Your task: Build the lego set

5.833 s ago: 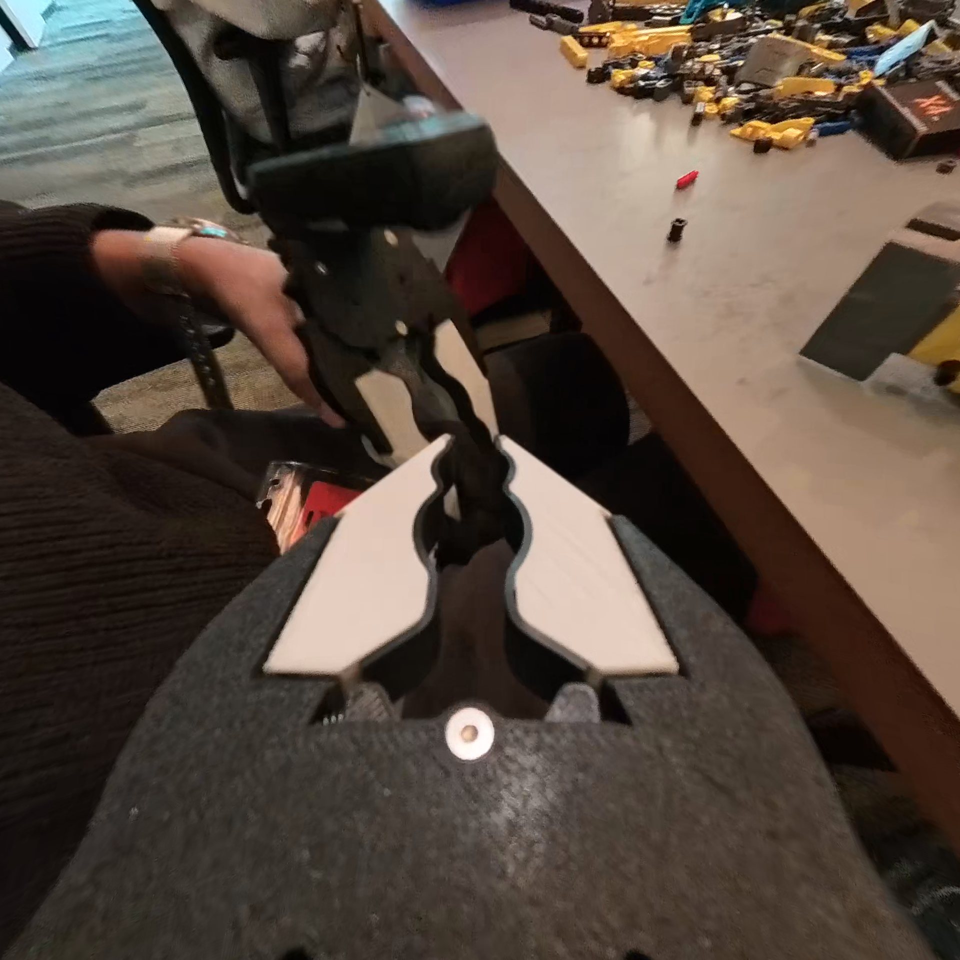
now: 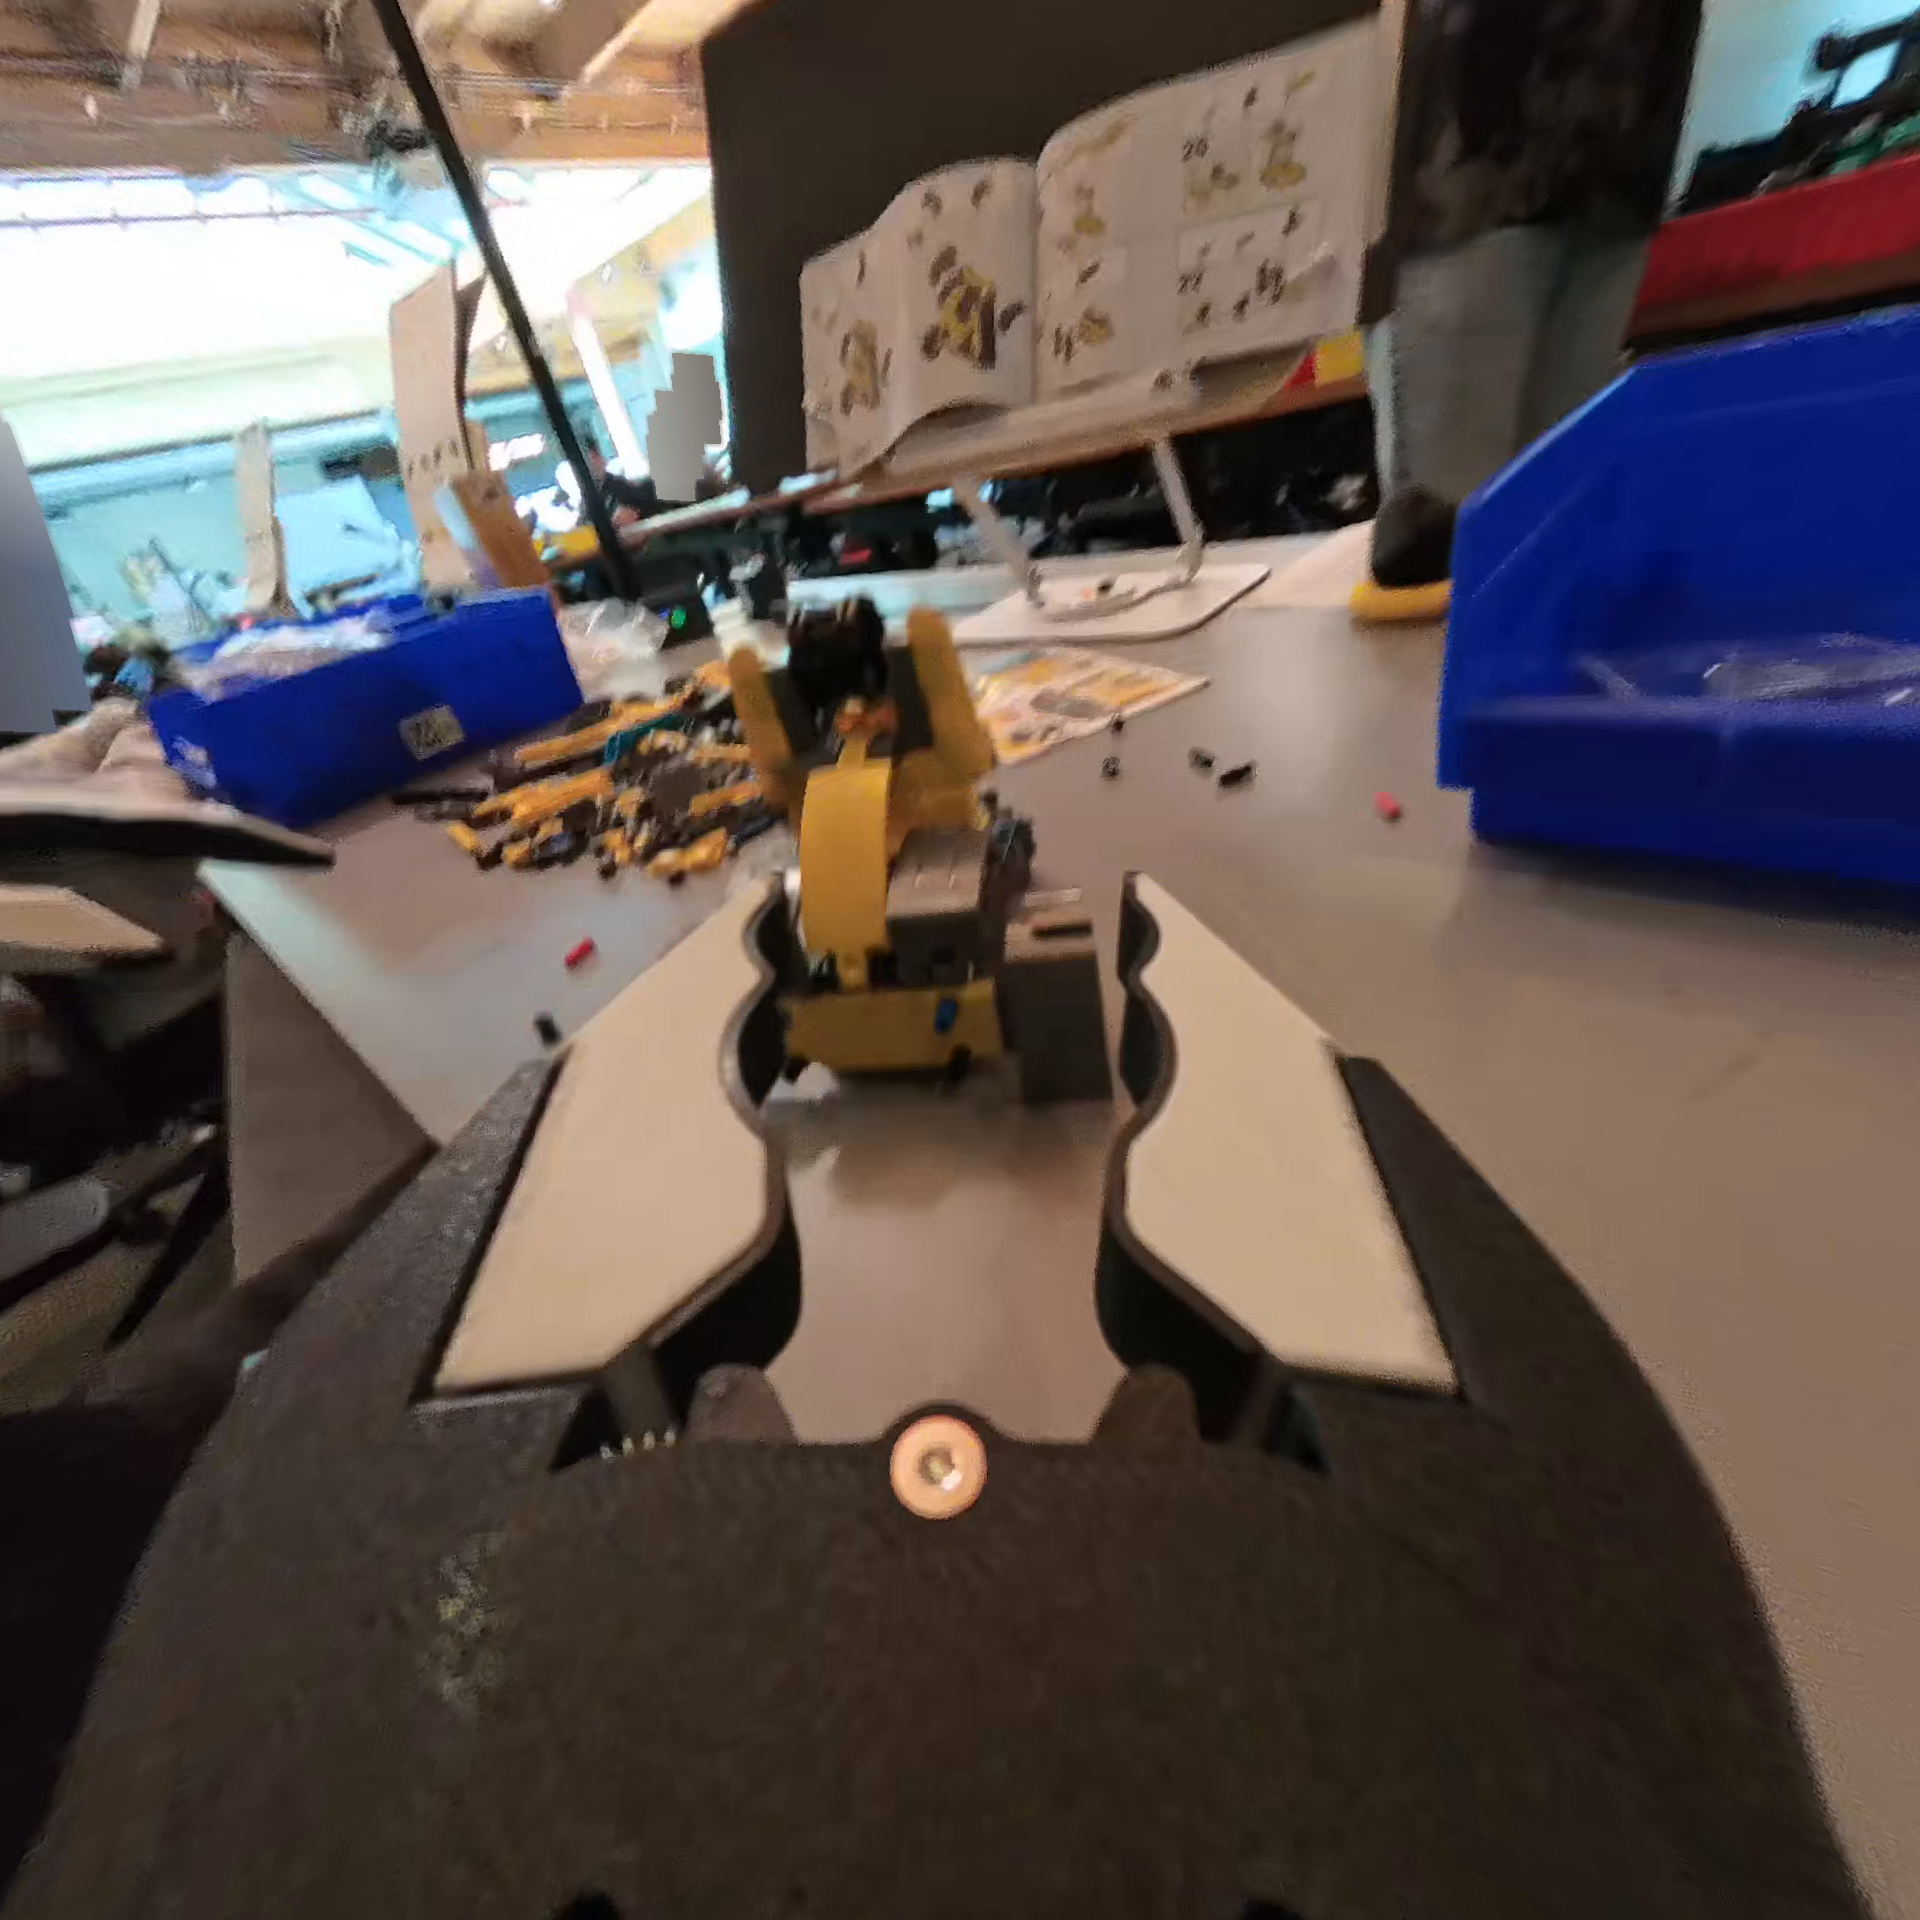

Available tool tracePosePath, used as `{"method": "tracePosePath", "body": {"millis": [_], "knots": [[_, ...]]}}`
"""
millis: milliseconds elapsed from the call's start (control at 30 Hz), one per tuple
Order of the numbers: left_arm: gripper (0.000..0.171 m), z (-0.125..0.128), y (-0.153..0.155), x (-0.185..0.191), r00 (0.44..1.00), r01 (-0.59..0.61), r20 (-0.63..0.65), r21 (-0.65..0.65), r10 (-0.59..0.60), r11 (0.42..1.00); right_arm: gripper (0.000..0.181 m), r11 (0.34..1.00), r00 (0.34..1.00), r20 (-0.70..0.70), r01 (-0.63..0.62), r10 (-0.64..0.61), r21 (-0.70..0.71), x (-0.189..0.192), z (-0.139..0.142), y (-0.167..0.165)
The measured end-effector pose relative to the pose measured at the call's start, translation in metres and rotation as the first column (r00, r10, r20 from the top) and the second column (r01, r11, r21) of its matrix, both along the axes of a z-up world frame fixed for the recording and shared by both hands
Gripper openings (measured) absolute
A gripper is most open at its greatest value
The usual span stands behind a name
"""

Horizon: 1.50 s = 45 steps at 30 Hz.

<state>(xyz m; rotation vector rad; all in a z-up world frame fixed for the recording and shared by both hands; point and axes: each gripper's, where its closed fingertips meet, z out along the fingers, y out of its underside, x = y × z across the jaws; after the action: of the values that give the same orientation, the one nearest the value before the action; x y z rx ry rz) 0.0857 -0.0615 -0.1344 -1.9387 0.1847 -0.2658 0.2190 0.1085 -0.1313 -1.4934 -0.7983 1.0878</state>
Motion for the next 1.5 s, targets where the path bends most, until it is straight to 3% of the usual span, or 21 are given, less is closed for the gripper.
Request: {"method": "tracePosePath", "body": {"millis": [67,167,333,433,500,567,733,867,1000,1133,1300,1400,1500], "knots": [[0.062,-0.004,0.009,0.014,0.999,0.033,-0.019,-0.014,-0.033,0.999,0.06,0.999,0.999,0.054,-0.007,0.005,0.042,0.001,-0.01,-0.008],[0.062,-0.001,0.024,0.03,0.997,0.076,-0.025,0.011,-0.076,0.997,0.059,0.982,0.984,0.142,0.082,-0.107,0.17,0.008,-0.015,-0.007],[0.062,0.014,0.066,0.035,0.991,0.12,-0.061,0.069,-0.116,0.99,0.059,0.96,0.964,0.216,0.098,-0.157,0.261,0.001,-0.004,-0.01],[0.061,0.027,0.104,0.027,0.986,0.137,-0.112,0.12,-0.124,0.983,0.058,0.93,0.97,0.139,0.14,-0.197,0.341,-0.015,0.034,-0.003],[0.062,0.044,0.127,0.029,0.966,0.241,-0.15,0.217,-0.212,0.946,0.042,0.911,0.977,0.053,0.17,-0.204,0.376,-0.024,0.051,0.004],[0.062,0.047,0.14,0.031,0.924,0.372,-0.198,0.256,-0.328,0.892,0.041,0.916,0.983,-0.03,0.179,-0.181,0.359,-0.032,0.054,0.013],[0.062,0.052,0.149,0.023,0.868,0.478,-0.023,0.315,-0.496,0.82,0.042,0.96,0.994,-0.071,0.103,-0.088,0.258,-0.056,0.042,0.016],[0.061,0.033,0.149,0.02,0.856,0.492,0.007,0.293,-0.516,0.82,0.042,0.972,0.996,-0.075,0.072,-0.056,0.223,-0.054,0.04,0.011],[0.06,0.021,0.149,0.025,0.864,0.494,-0.043,0.262,-0.502,0.829,0.06,0.997,0.988,0.142,-0.069,0.064,0.028,-0.072,0.003,-0.001],[0.052,0.024,0.149,0.021,0.878,0.468,-0.046,0.286,-0.476,0.836,0.06,0.999,0.997,0.071,-0.033,0.03,0.039,-0.067,0.012,0.003],[0.047,0.048,0.153,-0.008,0.899,0.353,0.113,0.383,-0.423,0.853,0.055,0.997,0.998,0.025,-0.053,0.052,0.047,-0.064,0.017,0.0],[0.045,0.051,0.155,-0.021,0.926,0.312,0.075,0.401,-0.371,0.861,0.052,0.996,0.998,0.039,-0.054,0.052,0.072,-0.066,0.017,-0.003],[0.044,0.045,0.154,-0.035,0.935,0.306,0.073,0.333,-0.348,0.892,0.052,0.996,0.998,0.034,-0.058,0.055,0.062,-0.065,0.017,-0.002]]}}
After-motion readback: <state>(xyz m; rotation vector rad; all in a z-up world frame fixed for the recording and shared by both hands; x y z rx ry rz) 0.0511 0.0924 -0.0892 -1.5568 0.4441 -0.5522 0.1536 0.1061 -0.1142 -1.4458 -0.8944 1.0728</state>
